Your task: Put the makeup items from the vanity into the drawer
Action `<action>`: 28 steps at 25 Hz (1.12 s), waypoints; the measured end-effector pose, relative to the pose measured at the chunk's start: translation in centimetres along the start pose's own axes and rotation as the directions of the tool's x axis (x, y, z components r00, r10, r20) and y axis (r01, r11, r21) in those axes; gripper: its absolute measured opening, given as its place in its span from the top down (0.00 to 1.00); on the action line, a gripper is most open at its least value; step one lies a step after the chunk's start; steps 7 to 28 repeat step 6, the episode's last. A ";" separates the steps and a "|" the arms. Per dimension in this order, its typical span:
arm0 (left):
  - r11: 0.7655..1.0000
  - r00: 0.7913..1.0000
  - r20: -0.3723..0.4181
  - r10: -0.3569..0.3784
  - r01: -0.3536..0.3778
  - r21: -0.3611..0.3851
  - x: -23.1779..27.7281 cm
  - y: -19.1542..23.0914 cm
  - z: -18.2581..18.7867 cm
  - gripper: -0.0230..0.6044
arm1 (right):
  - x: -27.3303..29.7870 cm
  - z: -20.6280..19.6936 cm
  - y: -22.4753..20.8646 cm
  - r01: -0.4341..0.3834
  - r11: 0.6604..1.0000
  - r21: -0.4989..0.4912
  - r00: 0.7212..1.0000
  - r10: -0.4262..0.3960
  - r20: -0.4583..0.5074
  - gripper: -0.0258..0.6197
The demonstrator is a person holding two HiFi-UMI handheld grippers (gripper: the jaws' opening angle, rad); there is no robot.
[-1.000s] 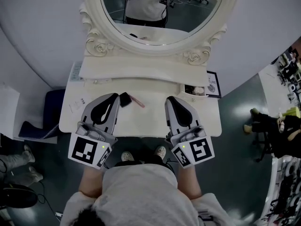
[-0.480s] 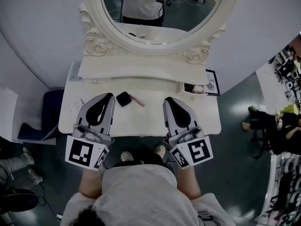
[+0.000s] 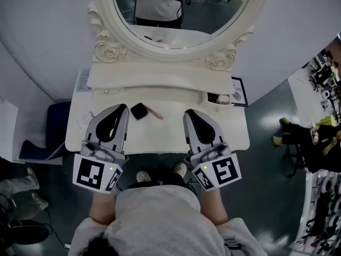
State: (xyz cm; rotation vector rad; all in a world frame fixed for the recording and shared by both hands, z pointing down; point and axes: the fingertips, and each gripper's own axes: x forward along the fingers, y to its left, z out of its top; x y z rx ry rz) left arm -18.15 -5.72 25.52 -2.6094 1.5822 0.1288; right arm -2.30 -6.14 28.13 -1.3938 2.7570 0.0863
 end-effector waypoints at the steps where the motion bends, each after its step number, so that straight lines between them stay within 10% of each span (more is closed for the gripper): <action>1: 1.000 1.000 0.001 0.000 0.000 -0.001 -0.1 0.0 0.0 0.94 | 0.0 0.0 0.1 0.000 1.000 -0.001 1.000 0.000 0.000 0.92; 28: 1.000 1.000 0.001 0.002 -0.002 -0.003 -0.5 0.4 0.1 0.94 | 0.1 0.3 0.7 -0.006 1.000 -0.006 1.000 0.006 0.003 0.92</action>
